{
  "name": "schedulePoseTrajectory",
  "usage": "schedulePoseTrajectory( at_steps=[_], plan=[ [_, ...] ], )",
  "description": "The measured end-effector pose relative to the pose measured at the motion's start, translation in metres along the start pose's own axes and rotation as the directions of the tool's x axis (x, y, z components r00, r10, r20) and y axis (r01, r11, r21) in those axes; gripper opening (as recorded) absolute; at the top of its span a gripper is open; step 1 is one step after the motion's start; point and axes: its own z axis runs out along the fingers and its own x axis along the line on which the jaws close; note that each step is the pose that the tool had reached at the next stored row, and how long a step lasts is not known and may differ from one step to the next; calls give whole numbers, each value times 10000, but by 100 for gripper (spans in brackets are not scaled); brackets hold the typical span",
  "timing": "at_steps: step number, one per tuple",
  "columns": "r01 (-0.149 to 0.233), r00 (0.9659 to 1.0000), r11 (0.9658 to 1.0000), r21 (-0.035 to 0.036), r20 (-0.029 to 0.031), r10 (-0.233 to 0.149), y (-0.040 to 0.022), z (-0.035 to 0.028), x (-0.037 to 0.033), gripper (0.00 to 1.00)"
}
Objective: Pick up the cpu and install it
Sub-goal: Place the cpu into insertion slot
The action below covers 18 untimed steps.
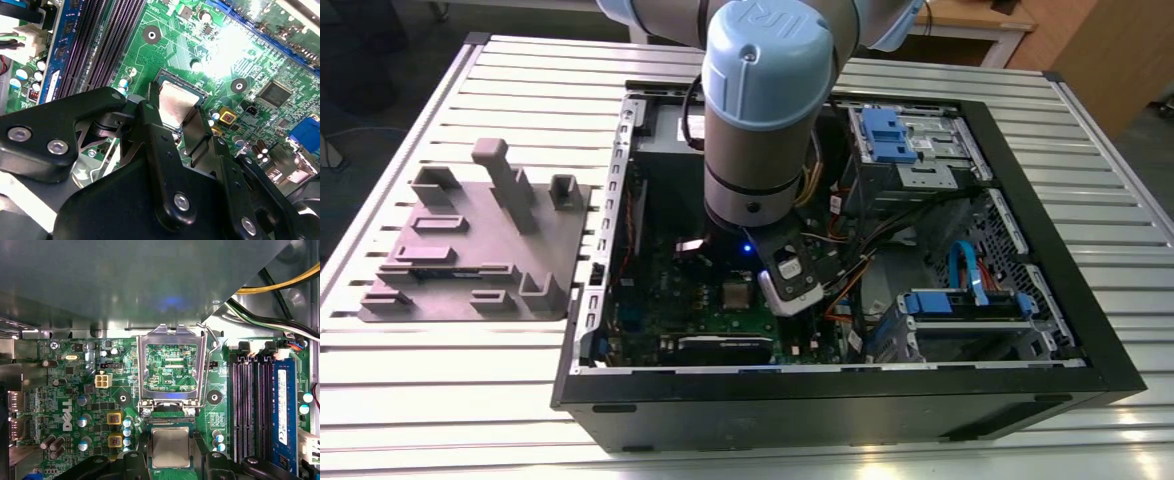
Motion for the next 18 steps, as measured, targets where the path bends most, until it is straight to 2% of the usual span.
schedulePoseTrajectory(
  at_steps=[18],
  plan=[
    [0,10000,10000,0,0,0,1,-9,3,44]
  ],
)
